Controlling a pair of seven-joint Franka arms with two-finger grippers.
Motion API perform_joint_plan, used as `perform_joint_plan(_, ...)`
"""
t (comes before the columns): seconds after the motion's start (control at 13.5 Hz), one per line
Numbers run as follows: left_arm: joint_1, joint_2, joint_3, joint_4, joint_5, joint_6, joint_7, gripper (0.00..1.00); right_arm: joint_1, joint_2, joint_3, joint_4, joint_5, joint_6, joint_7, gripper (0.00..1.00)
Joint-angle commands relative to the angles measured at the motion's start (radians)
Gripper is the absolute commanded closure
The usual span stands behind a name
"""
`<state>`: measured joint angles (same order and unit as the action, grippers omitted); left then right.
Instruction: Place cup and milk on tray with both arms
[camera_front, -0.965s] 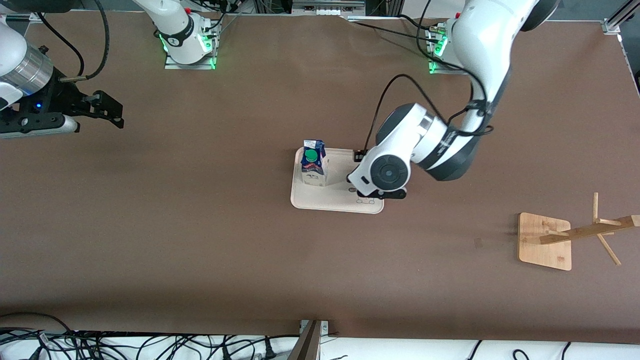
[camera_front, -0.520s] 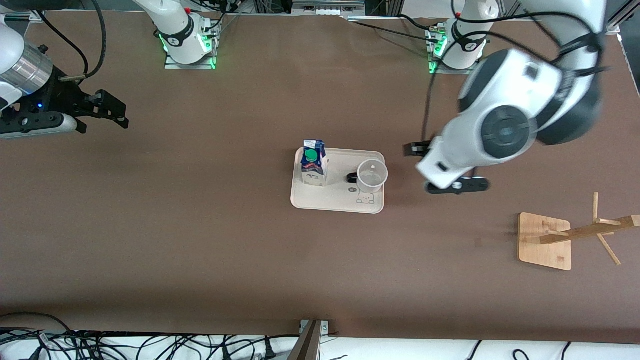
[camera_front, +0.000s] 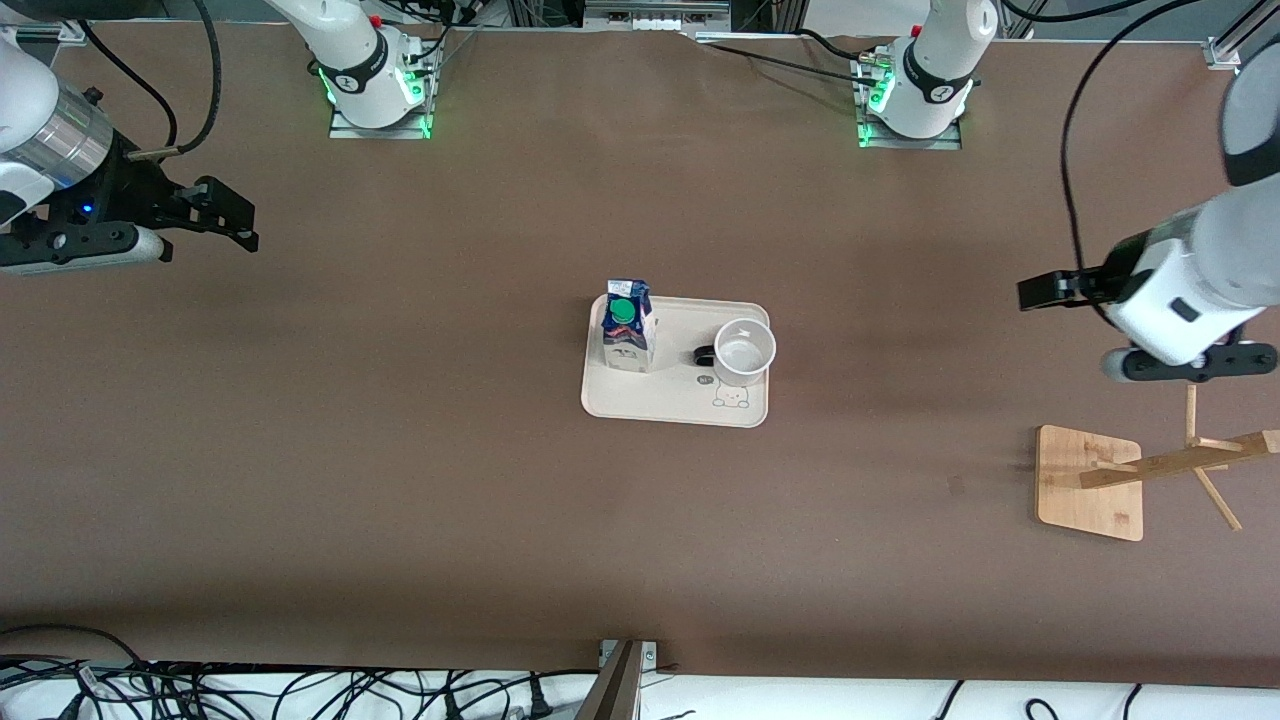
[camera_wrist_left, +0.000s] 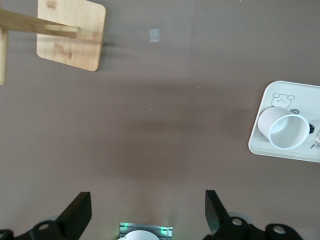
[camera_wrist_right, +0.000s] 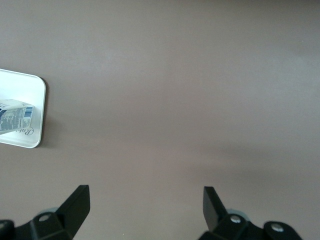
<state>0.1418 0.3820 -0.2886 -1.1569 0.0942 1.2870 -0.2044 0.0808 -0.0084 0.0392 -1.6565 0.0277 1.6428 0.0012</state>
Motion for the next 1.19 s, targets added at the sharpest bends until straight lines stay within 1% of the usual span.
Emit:
perform_joint_plan(0.0, -0.019, -0.185, 0.078, -0.271, -0.006, 0.197, 0.115, 0.00, -0.004, -0.001, 0.005, 0.018, -0.014, -0.026, -0.003, 0.00)
perform_joint_plan(0.07, -0.095, -0.300, 0.197, -0.426, -0.105, 0.303, 0.200, 0.00, -0.004, -0.001, 0.001, 0.017, -0.015, -0.026, 0.002, 0.00)
perform_joint_plan(0.15, -0.173, -0.366, 0.309, -0.532, -0.158, 0.392, 0.267, 0.00, -0.007, 0.001, -0.004, 0.015, -0.015, -0.026, 0.002, 0.00)
perform_joint_plan(0.22, -0.203, -0.394, 0.337, -0.567, -0.148, 0.434, 0.296, 0.00, -0.009, 0.001, -0.005, 0.015, -0.015, -0.025, 0.003, 0.00)
perform_joint_plan(0.37, -0.209, -0.429, 0.322, -0.599, -0.021, 0.449, 0.290, 0.00, -0.013, 0.001, -0.007, 0.012, -0.015, -0.026, 0.002, 0.00)
perform_joint_plan(0.45, -0.203, -0.451, 0.298, -0.621, -0.015, 0.448, 0.249, 0.00, -0.013, 0.001, -0.007, 0.012, -0.015, -0.026, 0.002, 0.00)
perform_joint_plan(0.52, -0.200, -0.454, 0.295, -0.629, -0.021, 0.446, 0.190, 0.00, -0.015, 0.001, -0.007, 0.012, -0.014, -0.026, 0.002, 0.00)
perform_joint_plan(0.67, -0.199, -0.448, 0.293, -0.615, -0.111, 0.436, 0.165, 0.00, -0.015, 0.001, -0.007, 0.012, -0.014, -0.055, 0.005, 0.00)
perform_joint_plan(0.82, -0.200, -0.456, 0.289, -0.609, -0.106, 0.384, 0.177, 0.00, -0.015, 0.001, -0.006, 0.014, -0.011, -0.060, 0.007, 0.00)
perform_joint_plan(0.89, -0.203, -0.445, 0.289, -0.583, -0.106, 0.373, 0.177, 0.00, -0.015, 0.001, -0.005, 0.014, -0.009, -0.060, 0.007, 0.00)
perform_joint_plan(1.11, -0.203, -0.422, 0.287, -0.555, -0.105, 0.371, 0.195, 0.00, -0.013, -0.001, -0.004, 0.015, -0.009, -0.060, 0.007, 0.00)
